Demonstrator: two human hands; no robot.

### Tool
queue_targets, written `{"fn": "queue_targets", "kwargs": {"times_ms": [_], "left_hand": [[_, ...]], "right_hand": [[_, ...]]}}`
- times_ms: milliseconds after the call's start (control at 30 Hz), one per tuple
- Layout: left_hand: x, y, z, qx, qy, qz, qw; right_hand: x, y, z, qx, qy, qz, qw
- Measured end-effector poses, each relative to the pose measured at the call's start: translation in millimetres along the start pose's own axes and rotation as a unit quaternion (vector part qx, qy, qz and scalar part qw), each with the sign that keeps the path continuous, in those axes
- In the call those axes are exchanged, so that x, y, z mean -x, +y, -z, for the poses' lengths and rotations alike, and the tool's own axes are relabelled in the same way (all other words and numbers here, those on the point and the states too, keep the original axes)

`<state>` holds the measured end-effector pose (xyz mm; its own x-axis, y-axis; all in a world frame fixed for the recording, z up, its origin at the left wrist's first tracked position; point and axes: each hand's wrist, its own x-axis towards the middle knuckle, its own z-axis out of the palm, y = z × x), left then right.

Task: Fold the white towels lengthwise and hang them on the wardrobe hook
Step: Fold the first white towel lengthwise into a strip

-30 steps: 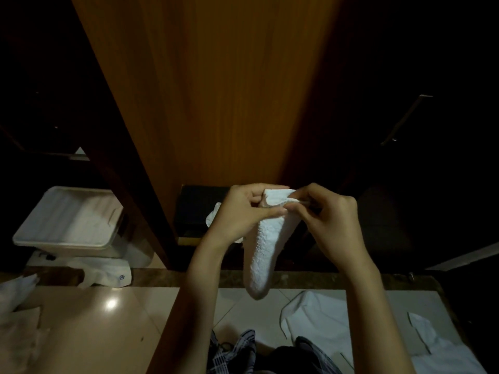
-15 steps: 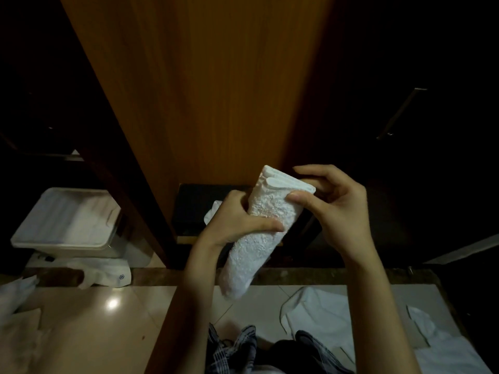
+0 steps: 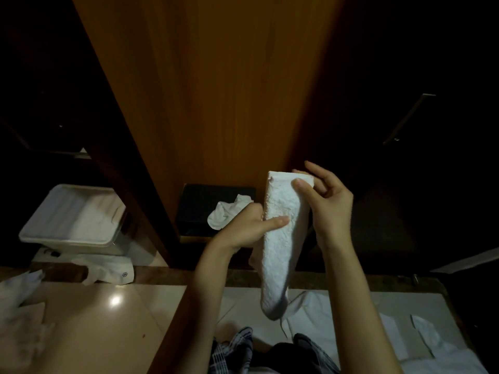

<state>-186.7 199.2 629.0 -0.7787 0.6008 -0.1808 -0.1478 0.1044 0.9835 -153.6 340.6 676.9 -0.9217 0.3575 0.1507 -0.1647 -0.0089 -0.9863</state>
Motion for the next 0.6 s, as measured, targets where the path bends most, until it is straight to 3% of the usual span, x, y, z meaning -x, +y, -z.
{"fn": "queue_targets", "kwargs": {"times_ms": [167,333,500,600], "left_hand": [[-10,6,-1,0.061,0.068,-0.032,0.995],[-25,38,14,0.138,0.101,-0.067,0.983],[-39,82,43,0.260,0.166,-0.087,0.947],[-39,92,49,0.320,0.147,-0.126,0.928]], "right_hand": [[1,24,4,0.001,-0.117,-0.123,0.985],[-1,31,7,-0.020,-0.150,-0.183,0.972],[-9,25,0,-0.004,-0.163,-0.180,0.970],[-25,7,-5,-0.016,-0.184,-0.162,0.969]]}}
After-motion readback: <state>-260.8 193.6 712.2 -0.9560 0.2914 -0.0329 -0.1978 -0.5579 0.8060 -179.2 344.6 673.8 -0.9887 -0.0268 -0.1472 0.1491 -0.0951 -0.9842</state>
